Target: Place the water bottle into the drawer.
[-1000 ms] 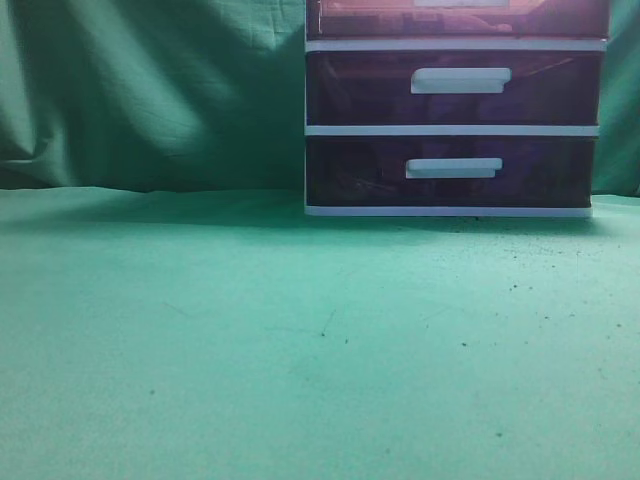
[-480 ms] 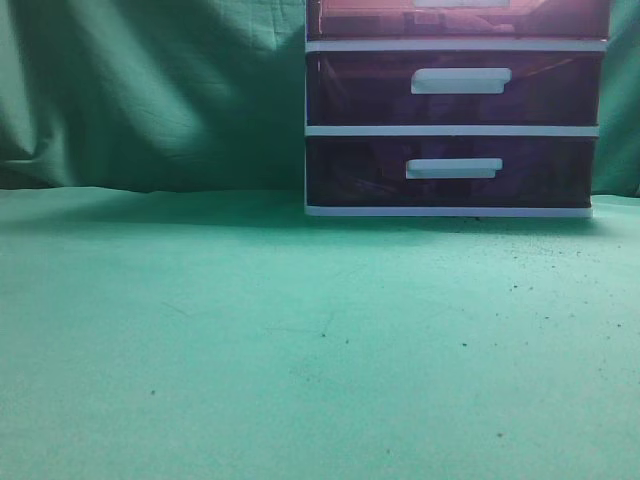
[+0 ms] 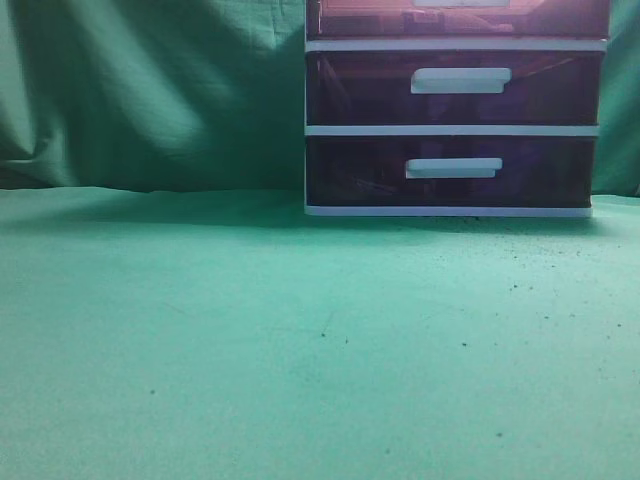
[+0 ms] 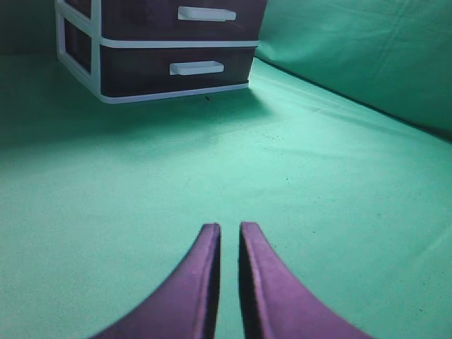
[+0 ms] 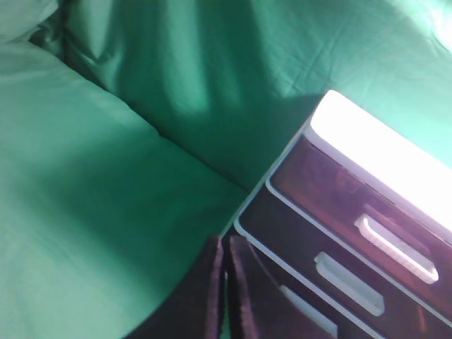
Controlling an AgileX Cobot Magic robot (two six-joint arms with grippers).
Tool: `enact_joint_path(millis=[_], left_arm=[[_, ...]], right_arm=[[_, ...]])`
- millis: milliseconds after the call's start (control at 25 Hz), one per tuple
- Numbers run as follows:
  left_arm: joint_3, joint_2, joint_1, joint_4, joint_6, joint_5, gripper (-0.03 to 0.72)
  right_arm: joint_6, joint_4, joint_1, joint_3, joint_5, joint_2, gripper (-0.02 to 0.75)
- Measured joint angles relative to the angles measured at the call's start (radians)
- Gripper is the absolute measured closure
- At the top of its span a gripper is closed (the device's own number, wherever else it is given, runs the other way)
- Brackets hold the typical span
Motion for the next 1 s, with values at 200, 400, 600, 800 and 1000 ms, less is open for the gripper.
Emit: enact_joint_path(millis=[200, 400, 600, 800, 1000], left_arm=[[0.0, 0.0, 0.0, 0.0, 0.0, 0.0, 0.622], [0.0, 0.0, 0.0, 0.0, 0.0, 0.0, 0.622], [0.0, 0.0, 0.0, 0.0, 0.0, 0.0, 0.622], [0.0, 0.0, 0.0, 0.0, 0.0, 0.0, 0.622], [0.0, 0.0, 0.0, 0.0, 0.0, 0.0, 0.622]], right_arm=[[0.239, 0.0, 0.0, 0.0, 0.1, 0.004, 0.738], [0.661, 0.0, 0.0, 0.0, 0.356, -0.009, 0.738], [0.602, 0.0, 0.0, 0.0, 0.775, -0.023, 0.738], [0.633, -0.195, 0.0, 0.0, 1.013, -0.049, 0.738], [0.974, -0.726, -0.022, 0.0, 1.324, -0.122, 0.738]])
